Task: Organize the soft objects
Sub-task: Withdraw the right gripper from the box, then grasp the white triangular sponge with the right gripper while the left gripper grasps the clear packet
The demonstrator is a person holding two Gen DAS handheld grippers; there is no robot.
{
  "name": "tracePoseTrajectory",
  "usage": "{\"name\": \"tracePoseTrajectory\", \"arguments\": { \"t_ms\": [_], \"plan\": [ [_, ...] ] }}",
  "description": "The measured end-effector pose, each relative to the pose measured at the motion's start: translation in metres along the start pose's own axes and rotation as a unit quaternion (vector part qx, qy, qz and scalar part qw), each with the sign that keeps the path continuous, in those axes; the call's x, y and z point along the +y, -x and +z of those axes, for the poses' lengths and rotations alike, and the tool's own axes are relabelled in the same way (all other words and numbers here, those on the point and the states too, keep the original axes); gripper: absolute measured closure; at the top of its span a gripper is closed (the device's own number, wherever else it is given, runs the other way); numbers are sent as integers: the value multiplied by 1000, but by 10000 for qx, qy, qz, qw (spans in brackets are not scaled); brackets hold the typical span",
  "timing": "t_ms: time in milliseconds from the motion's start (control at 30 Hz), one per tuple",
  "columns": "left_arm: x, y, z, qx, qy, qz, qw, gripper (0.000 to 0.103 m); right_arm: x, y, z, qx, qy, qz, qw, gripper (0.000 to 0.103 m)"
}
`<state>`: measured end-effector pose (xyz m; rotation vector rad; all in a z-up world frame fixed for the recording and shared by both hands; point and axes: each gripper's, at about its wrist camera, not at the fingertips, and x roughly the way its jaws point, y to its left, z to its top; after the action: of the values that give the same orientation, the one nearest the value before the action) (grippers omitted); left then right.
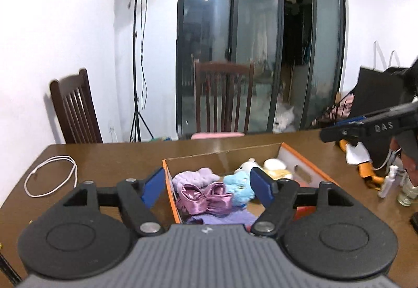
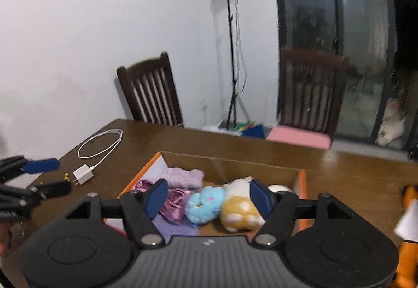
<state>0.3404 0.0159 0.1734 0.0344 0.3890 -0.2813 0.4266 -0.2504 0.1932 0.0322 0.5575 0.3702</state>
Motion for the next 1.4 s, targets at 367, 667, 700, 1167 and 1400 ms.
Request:
{"name": "tracePoseTrajectory", "arguments": {
  "t_ms": [367, 667, 700, 1167, 1400],
  "plan": [
    [-54, 119, -70, -768, 208, 9, 9968, 13, 18, 128, -108, -987, 255, -80, 9948, 19],
    [-78, 160, -157, -455, 317, -209, 9982, 5, 44, 167, -227, -1156, 6, 14, 9933, 14],
    [-81, 160, -167, -403, 266, -195, 9986, 5, 45, 166, -241, -1081, -92, 36, 9941, 14],
    [-84, 111, -189, 172, 457, -252, 9985, 5, 26, 151, -305, -609, -739, -30, 9954, 16],
    [-82, 57, -181, 453, 476, -250, 9975, 13, 7, 109, -287, -236, -951, -74, 9952, 23]
  ]
}}
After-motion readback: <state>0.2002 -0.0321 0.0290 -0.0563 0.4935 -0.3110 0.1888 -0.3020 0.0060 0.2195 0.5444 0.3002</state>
